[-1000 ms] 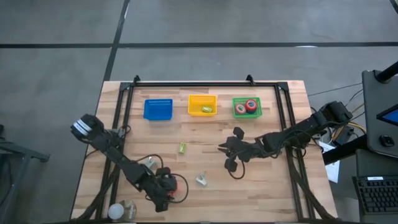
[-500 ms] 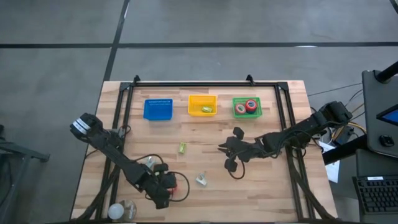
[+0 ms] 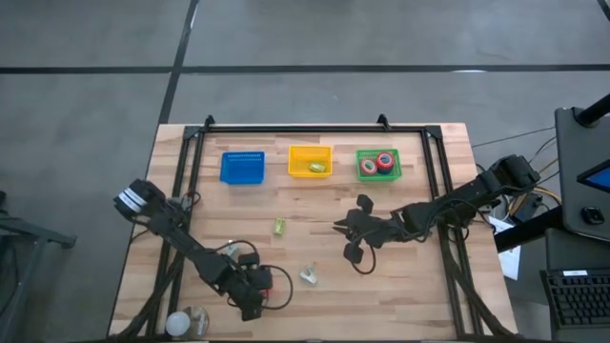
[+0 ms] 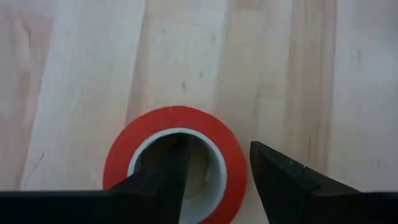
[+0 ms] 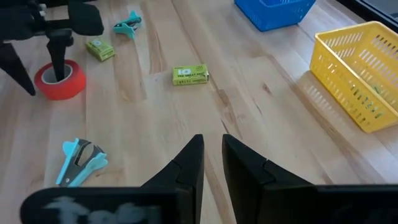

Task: Pick and place Stapler, Stapler remover, tape
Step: Put the red tape into the green basket

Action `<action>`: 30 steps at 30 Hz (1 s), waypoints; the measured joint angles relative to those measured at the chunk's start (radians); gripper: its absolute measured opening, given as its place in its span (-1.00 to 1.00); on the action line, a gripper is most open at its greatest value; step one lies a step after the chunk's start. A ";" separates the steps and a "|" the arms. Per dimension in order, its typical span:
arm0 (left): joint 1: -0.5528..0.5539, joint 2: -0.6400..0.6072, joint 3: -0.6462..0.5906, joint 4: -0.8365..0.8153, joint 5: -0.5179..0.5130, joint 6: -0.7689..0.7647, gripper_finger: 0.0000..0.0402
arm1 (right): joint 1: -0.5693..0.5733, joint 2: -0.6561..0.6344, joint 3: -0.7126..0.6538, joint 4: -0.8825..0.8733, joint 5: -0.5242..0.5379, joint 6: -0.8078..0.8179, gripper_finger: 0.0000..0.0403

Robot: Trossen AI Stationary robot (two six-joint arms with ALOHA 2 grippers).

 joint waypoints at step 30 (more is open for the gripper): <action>0.104 -0.246 -0.002 0.449 -0.256 0.577 -0.76 | 0.045 0.004 -0.004 0.303 -0.048 -0.291 -0.44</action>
